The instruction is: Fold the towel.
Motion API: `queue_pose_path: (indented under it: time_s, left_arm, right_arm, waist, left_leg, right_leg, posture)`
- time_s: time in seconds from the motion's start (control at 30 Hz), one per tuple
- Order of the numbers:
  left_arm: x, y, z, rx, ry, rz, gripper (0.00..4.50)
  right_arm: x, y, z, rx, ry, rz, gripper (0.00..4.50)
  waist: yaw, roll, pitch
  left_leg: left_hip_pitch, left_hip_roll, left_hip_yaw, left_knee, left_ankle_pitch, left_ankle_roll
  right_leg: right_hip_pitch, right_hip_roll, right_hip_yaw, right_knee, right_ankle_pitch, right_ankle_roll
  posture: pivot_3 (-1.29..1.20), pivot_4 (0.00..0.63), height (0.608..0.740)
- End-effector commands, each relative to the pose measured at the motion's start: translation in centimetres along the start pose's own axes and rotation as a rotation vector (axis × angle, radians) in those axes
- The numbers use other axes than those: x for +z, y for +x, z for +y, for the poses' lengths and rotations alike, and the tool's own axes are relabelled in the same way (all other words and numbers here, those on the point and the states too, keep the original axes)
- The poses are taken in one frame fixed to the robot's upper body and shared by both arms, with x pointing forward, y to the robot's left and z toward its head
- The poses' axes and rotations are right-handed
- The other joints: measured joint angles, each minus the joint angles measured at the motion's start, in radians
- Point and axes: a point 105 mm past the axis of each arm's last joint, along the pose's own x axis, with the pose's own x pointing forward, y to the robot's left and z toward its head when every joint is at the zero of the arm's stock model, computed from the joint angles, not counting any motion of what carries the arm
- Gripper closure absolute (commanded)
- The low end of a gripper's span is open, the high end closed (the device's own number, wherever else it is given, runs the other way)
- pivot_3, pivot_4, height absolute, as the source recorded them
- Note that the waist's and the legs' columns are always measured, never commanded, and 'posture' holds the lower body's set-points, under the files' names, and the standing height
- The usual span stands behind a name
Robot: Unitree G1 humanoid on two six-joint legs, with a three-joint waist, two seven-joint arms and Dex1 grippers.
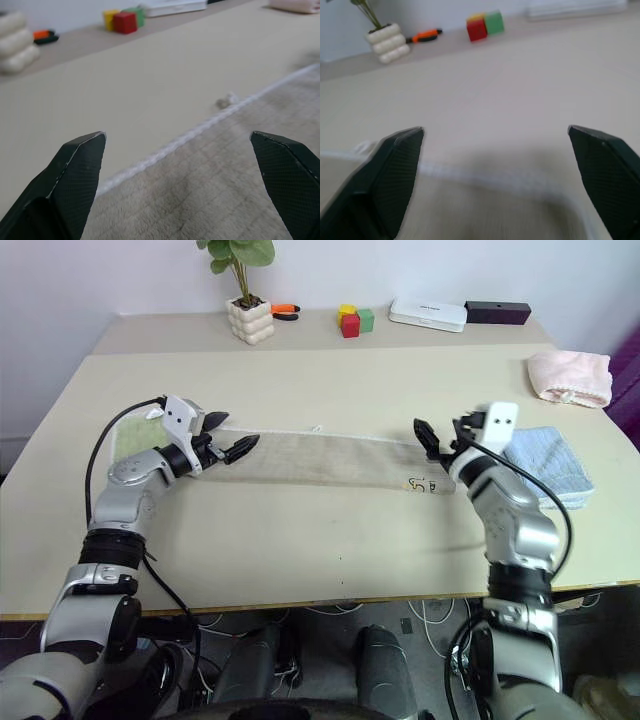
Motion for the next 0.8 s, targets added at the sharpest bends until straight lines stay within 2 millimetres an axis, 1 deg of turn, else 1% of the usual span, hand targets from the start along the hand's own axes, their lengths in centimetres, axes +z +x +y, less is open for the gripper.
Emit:
queue_pose_path:
  time_s: [0.03, 0.07, 0.13, 0.2, 0.23, 0.33, 0.4, 0.47, 0.57, 0.67, 0.8]
  left_arm:
    - [1.4, -0.7, -0.7, -0.091, 0.090, -0.040, 0.06]
    - [1.8, -1.0, -1.2, -0.133, 0.096, -0.056, 0.06]
    - [2.4, -1.3, -1.7, -0.189, 0.084, -0.081, 0.06]
    - [2.7, -1.5, -1.9, -0.211, 0.099, -0.100, 0.06]
    - [2.9, -1.6, -1.9, -0.219, 0.119, -0.111, 0.06]
    - [3.9, -2.3, -2.5, -0.316, 0.111, -0.142, 0.06]
    - [4.3, -2.8, -2.6, -0.357, 0.123, -0.142, 0.06]
    - [4.3, -3.0, -2.3, -0.367, 0.138, -0.125, 0.06]
    - [4.6, -3.1, -2.1, -0.366, 0.141, -0.119, 0.06]
    - [4.9, -3.2, -2.1, -0.356, 0.138, -0.130, 0.06]
    - [4.4, -3.5, -2.4, -0.345, 0.134, -0.122, 0.06]
  right_arm:
    - [1.4, -2.8, 1.3, -0.030, 0.202, -0.091, 0.05]
    - [0.6, -3.9, 1.8, -0.057, 0.298, -0.109, 0.05]
    - [-0.8, -5.3, 2.7, -0.099, 0.344, -0.086, 0.05]
    - [-1.2, -6.0, 2.6, -0.147, 0.376, -0.086, 0.05]
    - [-1.3, -6.2, 2.4, -0.173, 0.413, -0.093, 0.05]
    - [-2.8, -7.1, 0.7, -0.281, 0.542, -0.067, 0.05]
    - [-3.4, -7.2, 0.3, -0.302, 0.599, -0.052, 0.05]
    - [-3.6, -7.0, 0.4, -0.302, 0.658, -0.049, 0.05]
    - [-4.7, -6.5, 0.7, -0.309, 0.709, -0.001, 0.05]
    - [-4.7, -6.1, 0.6, -0.310, 0.745, -0.002, 0.05]
    - [-4.9, -5.0, 0.4, -0.288, 0.767, 0.027, 0.05]
  waist:
    - [0.000, 0.000, 0.000]
    - [0.000, 0.000, 0.000]
    - [0.001, 0.000, 0.000]
    - [0.001, 0.000, 0.000]
    - [0.001, 0.000, 0.000]
    - [0.001, 0.000, 0.000]
    - [0.000, 0.000, 0.000]
    - [-0.002, 0.000, 0.000]
    - [-0.001, 0.000, 0.000]
    - [-0.002, 0.000, 0.000]
    - [-0.006, 0.000, 0.000]
  left_leg:
    - [0.000, 0.000, 0.000, 0.000, 0.000, 0.000]
    - [0.000, 0.000, -0.001, 0.000, 0.000, 0.001]
    - [0.000, 0.001, -0.001, -0.002, 0.000, 0.001]
    - [0.000, 0.000, -0.001, -0.001, -0.001, 0.001]
    - [-0.001, 0.000, -0.001, -0.001, -0.002, 0.003]
    - [0.000, 0.000, -0.001, 0.000, -0.003, 0.004]
    - [0.000, 0.000, -0.002, 0.000, -0.003, 0.004]
    - [0.000, 0.000, -0.001, 0.000, -0.003, 0.004]
    - [0.000, 0.000, -0.001, 0.000, -0.003, 0.004]
    - [0.000, 0.000, -0.001, 0.000, -0.003, 0.005]
    - [0.000, 0.000, -0.001, 0.000, -0.003, 0.005]
  right_leg:
    - [0.000, 0.000, 0.000, 0.000, 0.000, 0.000]
    - [0.000, 0.000, 0.000, 0.000, 0.000, 0.000]
    - [-0.001, 0.000, -0.001, 0.000, 0.000, -0.001]
    - [0.000, 0.000, -0.001, 0.000, 0.000, -0.001]
    - [0.000, -0.001, 0.000, 0.000, 0.000, -0.001]
    - [0.001, -0.001, 0.000, -0.001, 0.000, -0.001]
    - [0.001, -0.001, 0.000, -0.001, -0.001, -0.001]
    - [0.000, -0.001, 0.000, -0.001, -0.001, -0.001]
    - [0.000, -0.001, 0.000, -0.001, -0.001, -0.001]
    - [0.001, -0.001, 0.000, -0.002, -0.001, -0.001]
    - [0.001, 0.000, 0.000, -0.002, -0.001, -0.001]
  posture:
    - [0.00, 0.150, 0.740]
    - [0.00, 0.150, 0.740]
    - [0.00, 0.150, 0.740]
    - [0.00, 0.150, 0.740]
    - [0.00, 0.150, 0.740]
    - [0.00, 0.150, 0.740]
    - [0.00, 0.150, 0.740]
    - [0.00, 0.150, 0.740]
    - [0.00, 0.150, 0.740]
    - [0.00, 0.150, 0.740]
    - [0.00, 0.150, 0.740]
